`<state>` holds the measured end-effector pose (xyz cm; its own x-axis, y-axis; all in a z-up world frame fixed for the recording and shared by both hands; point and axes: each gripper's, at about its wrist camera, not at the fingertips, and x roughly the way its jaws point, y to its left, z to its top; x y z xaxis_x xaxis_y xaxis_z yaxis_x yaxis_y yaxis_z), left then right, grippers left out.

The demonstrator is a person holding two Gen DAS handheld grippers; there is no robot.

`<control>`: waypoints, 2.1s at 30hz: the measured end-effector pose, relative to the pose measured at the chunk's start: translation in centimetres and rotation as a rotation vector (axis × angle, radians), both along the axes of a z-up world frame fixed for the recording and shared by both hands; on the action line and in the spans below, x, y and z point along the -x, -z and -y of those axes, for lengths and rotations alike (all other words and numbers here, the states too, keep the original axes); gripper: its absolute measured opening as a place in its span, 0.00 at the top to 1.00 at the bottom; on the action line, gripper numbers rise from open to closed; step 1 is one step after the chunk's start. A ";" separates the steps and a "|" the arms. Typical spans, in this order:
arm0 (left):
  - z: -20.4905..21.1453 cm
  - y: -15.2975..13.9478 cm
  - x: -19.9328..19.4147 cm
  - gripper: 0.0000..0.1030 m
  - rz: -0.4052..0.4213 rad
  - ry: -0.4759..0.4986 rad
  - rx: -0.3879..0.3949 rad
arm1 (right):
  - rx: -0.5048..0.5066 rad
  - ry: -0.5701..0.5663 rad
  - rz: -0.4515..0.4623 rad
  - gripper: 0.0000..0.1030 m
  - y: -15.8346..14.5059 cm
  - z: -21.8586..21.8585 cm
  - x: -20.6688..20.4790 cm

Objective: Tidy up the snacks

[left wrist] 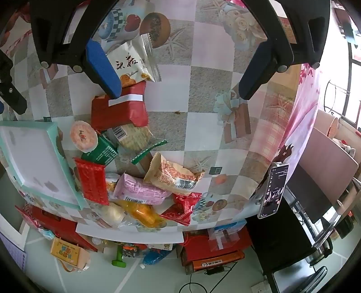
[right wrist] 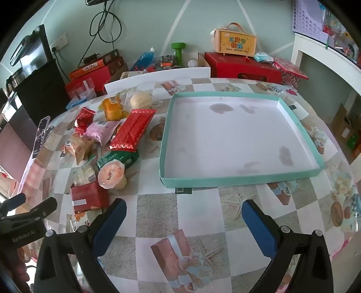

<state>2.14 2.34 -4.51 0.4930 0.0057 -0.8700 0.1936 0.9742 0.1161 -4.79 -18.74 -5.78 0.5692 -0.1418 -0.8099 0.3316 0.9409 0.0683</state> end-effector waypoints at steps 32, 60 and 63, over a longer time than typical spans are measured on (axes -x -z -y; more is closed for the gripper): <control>0.0 -0.1 0.2 0.00 0.034 -0.013 -0.024 | 0.045 0.025 0.022 0.00 -0.2 0.2 0.3; 0.4 0.0 0.3 0.00 0.033 0.004 -0.035 | 0.036 0.024 0.024 0.00 -0.3 -0.1 0.3; 0.8 0.5 0.2 0.00 0.000 0.026 -0.036 | 0.024 0.021 -0.008 0.00 0.1 0.0 0.0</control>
<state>1.98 1.54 -4.97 0.4936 0.0237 -0.8694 0.2188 0.9641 0.1506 -4.78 -18.77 -5.83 0.5590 -0.1736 -0.8108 0.3521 0.9350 0.0426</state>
